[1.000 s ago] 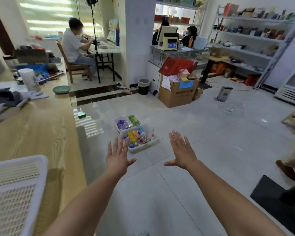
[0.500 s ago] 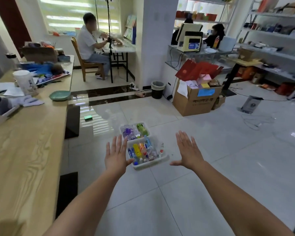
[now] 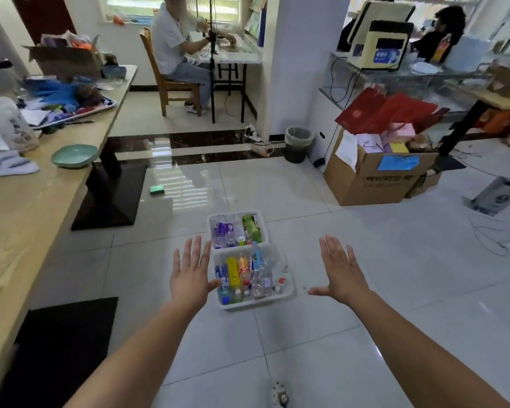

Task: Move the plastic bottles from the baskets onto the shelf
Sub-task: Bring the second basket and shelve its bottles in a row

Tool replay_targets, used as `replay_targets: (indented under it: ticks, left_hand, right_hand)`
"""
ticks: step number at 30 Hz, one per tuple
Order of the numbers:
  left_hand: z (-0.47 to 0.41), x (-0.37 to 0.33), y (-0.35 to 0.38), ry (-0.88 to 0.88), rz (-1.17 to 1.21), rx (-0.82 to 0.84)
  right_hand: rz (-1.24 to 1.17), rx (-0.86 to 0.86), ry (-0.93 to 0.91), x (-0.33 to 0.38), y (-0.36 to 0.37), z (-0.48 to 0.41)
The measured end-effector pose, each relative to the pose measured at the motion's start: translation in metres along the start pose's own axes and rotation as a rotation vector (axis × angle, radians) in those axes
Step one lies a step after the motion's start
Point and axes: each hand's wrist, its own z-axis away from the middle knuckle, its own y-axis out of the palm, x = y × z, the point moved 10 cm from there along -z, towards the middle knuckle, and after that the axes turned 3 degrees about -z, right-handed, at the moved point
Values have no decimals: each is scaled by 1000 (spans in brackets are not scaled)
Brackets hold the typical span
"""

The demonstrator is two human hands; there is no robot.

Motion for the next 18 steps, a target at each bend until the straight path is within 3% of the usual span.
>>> replay_targets:
  ticks: [4,8,16,18]
  left_hand:
    - [-65,-27,34,-72,-1,38]
    - [-114,-47,101,-97,22,44]
    - [-217,-89,355,-179,68,72]
    - [-241,-104,418,-169,109,11]
  right_hand:
    - [-34,-30,-1,-47,32,-81]
    - [-187,-63,92,-83,111,-141]
    - [-327,-74,74,-75,385,-276]
    - [-327,-108,74,-62,447,-309]
